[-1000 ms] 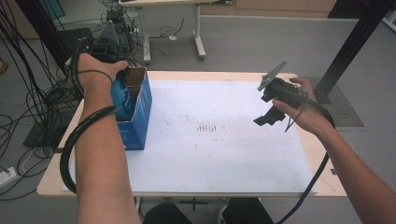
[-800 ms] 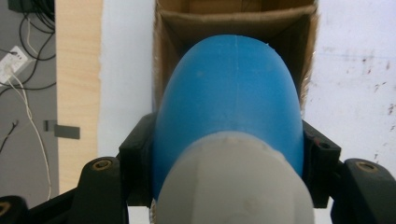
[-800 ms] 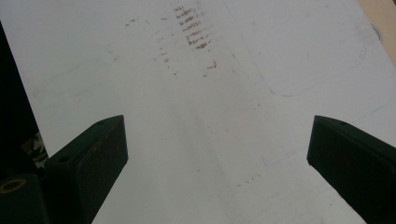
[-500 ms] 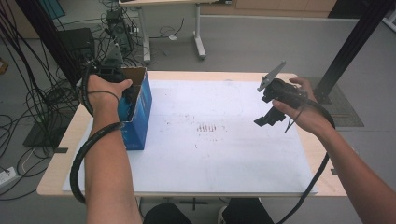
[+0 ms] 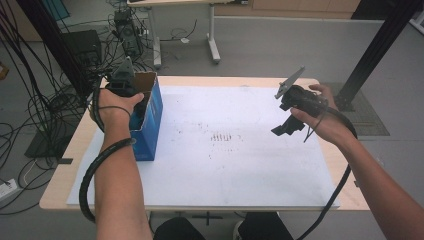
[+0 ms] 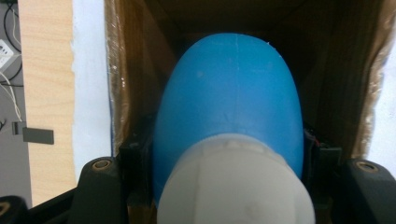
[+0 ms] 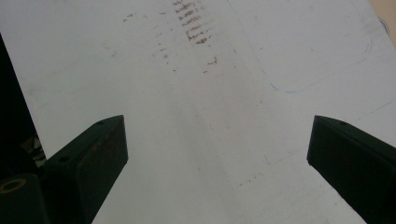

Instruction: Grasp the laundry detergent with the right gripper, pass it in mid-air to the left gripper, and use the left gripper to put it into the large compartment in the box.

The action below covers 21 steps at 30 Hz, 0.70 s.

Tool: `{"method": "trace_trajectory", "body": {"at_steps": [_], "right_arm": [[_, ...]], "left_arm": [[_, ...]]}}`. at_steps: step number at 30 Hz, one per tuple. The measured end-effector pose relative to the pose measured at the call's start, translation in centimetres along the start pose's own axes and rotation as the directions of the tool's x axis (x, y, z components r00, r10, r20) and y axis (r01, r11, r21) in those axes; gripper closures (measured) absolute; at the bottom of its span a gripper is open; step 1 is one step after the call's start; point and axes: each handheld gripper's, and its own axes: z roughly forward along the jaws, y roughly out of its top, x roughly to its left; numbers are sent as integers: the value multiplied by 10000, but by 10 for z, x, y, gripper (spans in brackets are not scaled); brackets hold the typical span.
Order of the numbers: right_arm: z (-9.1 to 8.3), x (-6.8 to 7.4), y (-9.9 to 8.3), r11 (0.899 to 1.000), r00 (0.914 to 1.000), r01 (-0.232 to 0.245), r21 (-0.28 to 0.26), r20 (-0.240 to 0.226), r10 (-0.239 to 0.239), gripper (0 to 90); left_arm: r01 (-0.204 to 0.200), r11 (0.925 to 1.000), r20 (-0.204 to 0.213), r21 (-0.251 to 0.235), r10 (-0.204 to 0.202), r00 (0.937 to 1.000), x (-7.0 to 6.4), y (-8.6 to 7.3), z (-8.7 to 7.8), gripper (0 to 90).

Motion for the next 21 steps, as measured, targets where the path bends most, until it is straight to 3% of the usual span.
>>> {"method": "trace_trajectory", "body": {"at_steps": [21], "right_arm": [[1,2,3,10000,10000,81,-14,-43,-81,54]], "left_arm": [[-14,10000,34,-55,14,10000,0,-3,5,368]]}}
